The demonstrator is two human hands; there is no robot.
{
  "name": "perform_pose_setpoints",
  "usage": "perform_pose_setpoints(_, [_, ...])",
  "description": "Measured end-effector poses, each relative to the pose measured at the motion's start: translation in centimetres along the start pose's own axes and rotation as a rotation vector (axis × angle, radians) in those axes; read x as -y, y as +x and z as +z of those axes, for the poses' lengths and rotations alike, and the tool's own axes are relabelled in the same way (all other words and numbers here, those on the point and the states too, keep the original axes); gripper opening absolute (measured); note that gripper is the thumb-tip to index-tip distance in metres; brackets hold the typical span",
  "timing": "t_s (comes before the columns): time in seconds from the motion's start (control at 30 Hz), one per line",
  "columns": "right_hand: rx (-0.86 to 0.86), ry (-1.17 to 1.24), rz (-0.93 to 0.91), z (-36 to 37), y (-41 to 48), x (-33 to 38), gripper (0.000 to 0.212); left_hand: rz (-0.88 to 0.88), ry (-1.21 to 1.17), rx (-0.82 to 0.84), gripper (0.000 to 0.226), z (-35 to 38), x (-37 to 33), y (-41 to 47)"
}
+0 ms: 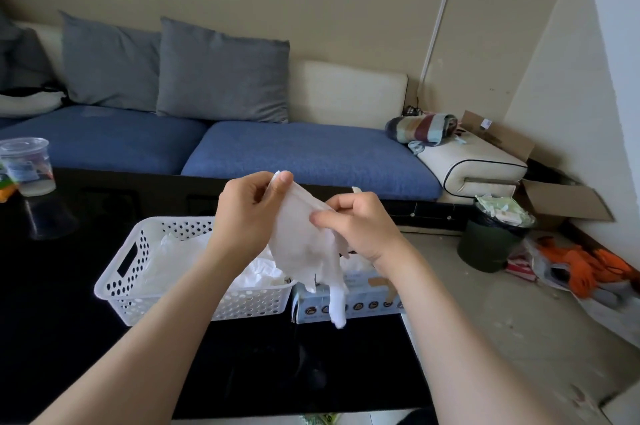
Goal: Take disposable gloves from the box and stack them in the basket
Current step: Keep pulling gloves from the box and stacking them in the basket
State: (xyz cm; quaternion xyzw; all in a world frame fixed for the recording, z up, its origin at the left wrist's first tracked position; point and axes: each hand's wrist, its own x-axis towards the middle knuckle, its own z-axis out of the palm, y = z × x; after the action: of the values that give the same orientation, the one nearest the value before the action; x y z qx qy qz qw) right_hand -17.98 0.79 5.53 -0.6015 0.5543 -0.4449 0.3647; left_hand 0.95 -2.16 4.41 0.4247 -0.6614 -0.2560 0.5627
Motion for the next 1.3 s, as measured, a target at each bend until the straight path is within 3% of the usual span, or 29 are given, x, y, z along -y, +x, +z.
perform_pose_setpoints(0.23, [0.254,0.202,0.260,1.9,1.0,-0.9,0.047,-0.125,0.098,-0.051,0.056,-3.4,1.8,0.3])
perform_pose_setpoints(0.33, [0.211,0.290,0.315,3.2,2.0,-1.1,0.040,-0.175,0.204,-0.062,0.057,-4.7,2.9,0.4])
perform_pose_setpoints(0.43, [0.135,0.161,0.332,4.8,2.8,-1.1,0.023,-0.237,0.254,-0.050,0.055,-5.8,3.9,0.6])
perform_pose_setpoints(0.57, [0.017,-0.190,0.218,7.2,3.4,-0.8,0.021,-0.317,0.363,-0.004,0.050,-7.0,4.6,0.3])
perform_pose_setpoints(0.73, [-0.132,-0.394,0.050,10.4,4.8,-1.4,0.025,-0.476,0.470,0.058,0.040,-8.8,5.6,0.4])
perform_pose_setpoints(1.0, [-0.115,-0.587,-0.107,12.8,6.7,-1.5,0.032,-0.623,0.669,0.204,0.031,-11.3,8.9,0.3])
perform_pose_setpoints(1.3, [-0.022,-0.703,-0.189,14.2,7.9,-2.8,0.046,-0.630,0.993,0.279,0.020,-11.5,10.1,0.3])
